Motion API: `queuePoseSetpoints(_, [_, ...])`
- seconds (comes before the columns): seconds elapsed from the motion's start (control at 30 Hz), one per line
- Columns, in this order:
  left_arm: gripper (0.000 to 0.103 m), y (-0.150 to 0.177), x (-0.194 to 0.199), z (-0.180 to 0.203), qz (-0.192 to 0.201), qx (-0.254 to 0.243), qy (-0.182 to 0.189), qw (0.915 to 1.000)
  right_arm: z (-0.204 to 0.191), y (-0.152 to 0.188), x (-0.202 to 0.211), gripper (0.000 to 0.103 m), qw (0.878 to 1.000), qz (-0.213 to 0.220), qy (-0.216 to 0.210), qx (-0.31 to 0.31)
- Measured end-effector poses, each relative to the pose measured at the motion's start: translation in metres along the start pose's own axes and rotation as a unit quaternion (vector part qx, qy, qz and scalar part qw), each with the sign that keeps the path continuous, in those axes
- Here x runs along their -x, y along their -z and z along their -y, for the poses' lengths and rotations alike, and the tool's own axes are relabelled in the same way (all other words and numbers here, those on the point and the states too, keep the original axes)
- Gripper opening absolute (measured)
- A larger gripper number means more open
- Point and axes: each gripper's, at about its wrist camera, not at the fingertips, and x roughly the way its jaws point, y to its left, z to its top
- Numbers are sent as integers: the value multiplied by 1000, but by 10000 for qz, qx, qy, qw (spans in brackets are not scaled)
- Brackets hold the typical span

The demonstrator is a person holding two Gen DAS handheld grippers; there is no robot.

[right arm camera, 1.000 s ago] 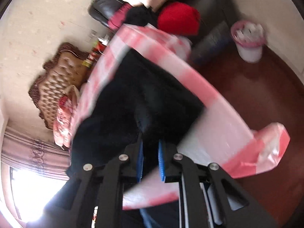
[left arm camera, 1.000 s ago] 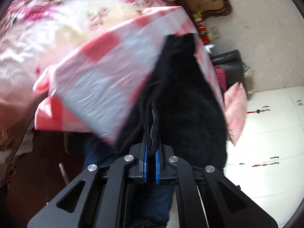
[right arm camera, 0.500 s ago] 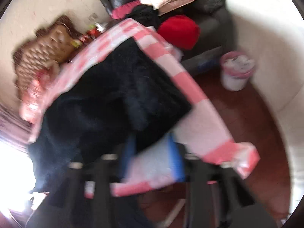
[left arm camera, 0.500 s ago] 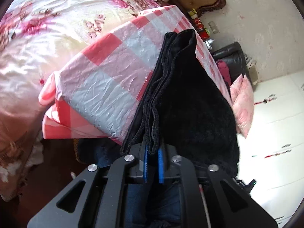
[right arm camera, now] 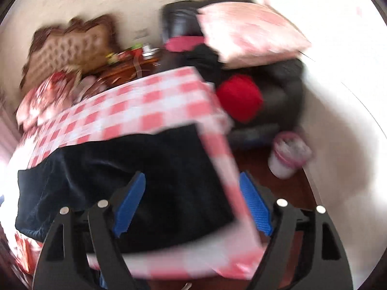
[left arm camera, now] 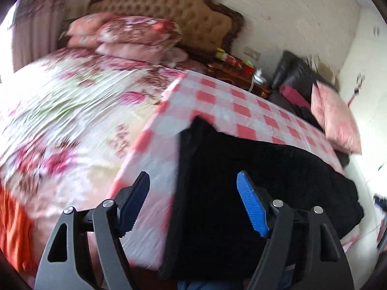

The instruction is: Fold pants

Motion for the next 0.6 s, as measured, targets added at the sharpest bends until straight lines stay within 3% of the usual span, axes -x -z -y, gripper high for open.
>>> queuePoseSetpoints(0.1, [58,-24,-41,48,-157,-718,193,9971,-66,-19,-49,81,9962,-118,-231,826])
queuePoseSetpoints(0.17, [52,-39,-75,63,-223,-1114,-197,9933,-102,-23,-80,81,9908,-177,-357,1296])
queuePoseSetpoints(0.23, [52,-56,-94,46,-219,-787,-534,9952,-118,-25,-100,81,9887,-169,-131,1483])
queuePoseSetpoints(0.27, [52,-67,-99,26,-262,-394,-454,9978,-117,-26,-110,81,9901,-138,67,1396])
queuePoseSetpoints(0.33, [52,-77,-113,-5,-522,-75,-559,9970,-101,-24,-133,83,9921,-410,352,1134])
queuePoseSetpoints(0.43, [54,-80,-134,-40,-916,-102,-692,9933,-91,-19,-145,87,9940,-464,253,954])
queuePoseSetpoints(0.5, [53,-84,-132,-54,-834,5,-755,9937,-96,-19,-145,89,9930,-423,343,1052])
queuePoseSetpoints(0.6, [54,-85,-118,-56,-644,-121,-180,9977,-100,-18,-129,90,9944,-96,509,923])
